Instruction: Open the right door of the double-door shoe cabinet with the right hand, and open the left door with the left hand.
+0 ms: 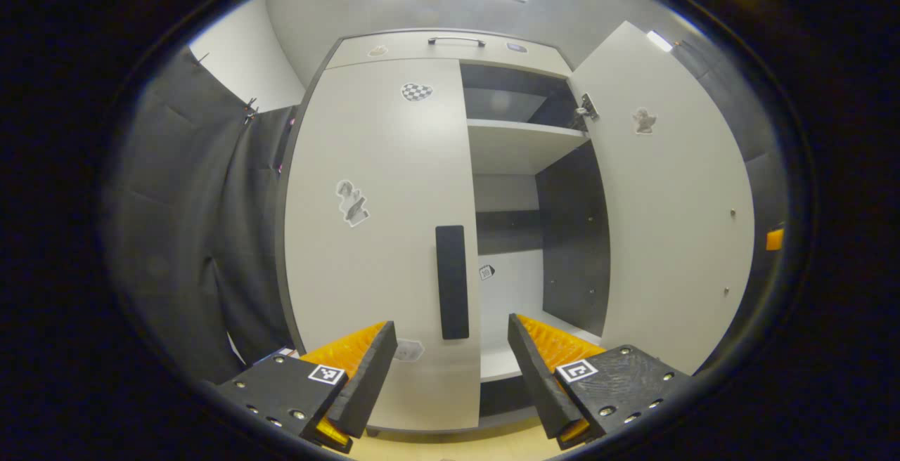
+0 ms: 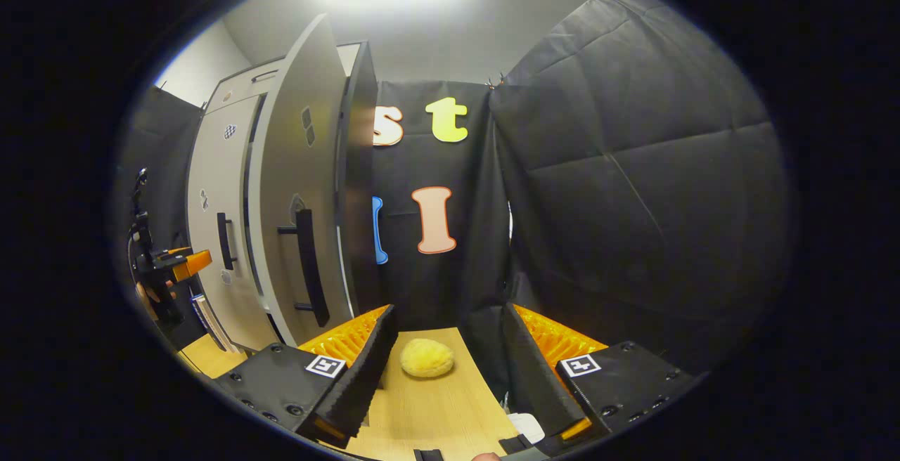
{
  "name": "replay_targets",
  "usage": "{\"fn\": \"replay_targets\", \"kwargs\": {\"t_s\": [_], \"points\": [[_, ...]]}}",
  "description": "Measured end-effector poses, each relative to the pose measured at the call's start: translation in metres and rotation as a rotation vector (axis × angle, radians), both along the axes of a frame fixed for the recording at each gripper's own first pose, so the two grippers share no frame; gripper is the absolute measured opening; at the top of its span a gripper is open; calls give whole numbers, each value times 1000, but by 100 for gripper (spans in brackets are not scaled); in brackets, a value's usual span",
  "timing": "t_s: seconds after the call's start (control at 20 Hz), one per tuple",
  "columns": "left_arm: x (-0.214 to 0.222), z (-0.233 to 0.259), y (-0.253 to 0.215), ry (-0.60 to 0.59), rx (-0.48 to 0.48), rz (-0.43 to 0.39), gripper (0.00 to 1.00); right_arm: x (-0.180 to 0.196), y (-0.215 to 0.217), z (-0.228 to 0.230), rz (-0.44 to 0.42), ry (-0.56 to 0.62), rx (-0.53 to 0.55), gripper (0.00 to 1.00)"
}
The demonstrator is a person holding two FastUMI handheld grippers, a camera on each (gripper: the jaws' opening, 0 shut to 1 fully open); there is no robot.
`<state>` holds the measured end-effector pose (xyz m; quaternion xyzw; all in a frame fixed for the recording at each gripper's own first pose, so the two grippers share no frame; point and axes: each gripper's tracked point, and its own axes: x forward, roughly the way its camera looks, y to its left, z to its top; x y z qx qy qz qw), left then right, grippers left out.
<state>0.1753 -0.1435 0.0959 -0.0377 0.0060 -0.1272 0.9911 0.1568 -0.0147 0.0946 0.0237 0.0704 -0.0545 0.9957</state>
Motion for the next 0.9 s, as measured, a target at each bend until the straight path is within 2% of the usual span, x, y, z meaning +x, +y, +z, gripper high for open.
{"fn": "replay_targets", "kwargs": {"t_s": [0.15, 0.25, 0.3, 0.35, 0.75, 0.85, 0.9], "points": [[22, 11, -4, -20, 11, 5, 93, -7, -3, -5, -34, 32, 10, 95], [35, 14, -7, -26, 16, 9, 94, -10, -6, -7, -54, 44, 10, 95], [43, 16, -9, -24, 15, 13, 94, -11, -8, -7, -62, 48, 9, 92], [48, 15, -12, -20, 11, 13, 93, -11, -10, -8, -69, 52, 8, 95], [96, -7, -8, 67, -8, 70, 93, -22, -17, -16, -124, 99, 25, 95], [101, -12, -5, 81, 9, 82, 82, -22, -14, -18, -126, 103, 48, 92], [102, -13, -4, 85, 15, 90, 82, -22, -13, -18, -129, 102, 57, 93]]}}
